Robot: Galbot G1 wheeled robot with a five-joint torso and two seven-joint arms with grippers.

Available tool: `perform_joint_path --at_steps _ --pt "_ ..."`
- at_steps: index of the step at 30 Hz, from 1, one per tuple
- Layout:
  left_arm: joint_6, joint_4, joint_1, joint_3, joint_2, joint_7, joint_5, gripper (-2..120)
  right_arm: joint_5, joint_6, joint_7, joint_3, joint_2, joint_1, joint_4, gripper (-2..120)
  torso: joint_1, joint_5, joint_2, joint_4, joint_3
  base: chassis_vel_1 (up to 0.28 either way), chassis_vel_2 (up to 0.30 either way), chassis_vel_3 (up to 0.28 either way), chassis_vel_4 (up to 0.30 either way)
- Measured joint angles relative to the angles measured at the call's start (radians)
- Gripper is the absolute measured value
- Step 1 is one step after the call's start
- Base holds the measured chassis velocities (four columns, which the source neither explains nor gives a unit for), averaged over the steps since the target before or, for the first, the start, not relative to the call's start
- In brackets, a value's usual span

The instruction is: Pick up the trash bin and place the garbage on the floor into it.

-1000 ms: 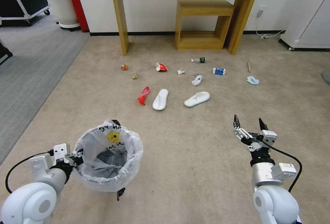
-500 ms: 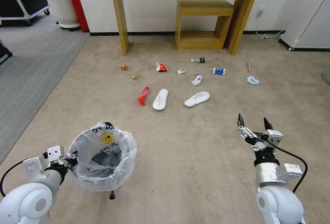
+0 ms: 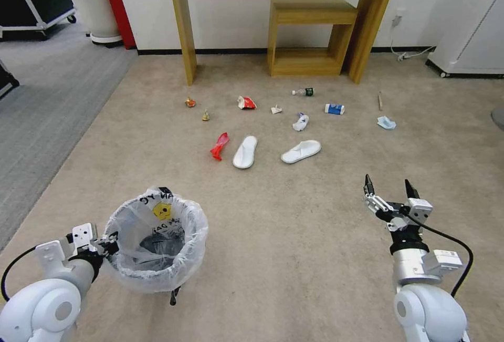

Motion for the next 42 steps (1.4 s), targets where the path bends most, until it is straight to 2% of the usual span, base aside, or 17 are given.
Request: perform_joint_path --at_steps 42 --pt "-0.003 0.029 -0.021 0.006 -0.001 -0.003 0.001 1 -0.012 -0.008 -0.001 -0.013 0.007 0.008 -0.009 100 0.0 -0.0002 0.0 0.0 0.0 -0.168 0.166 0.163 -0.164"
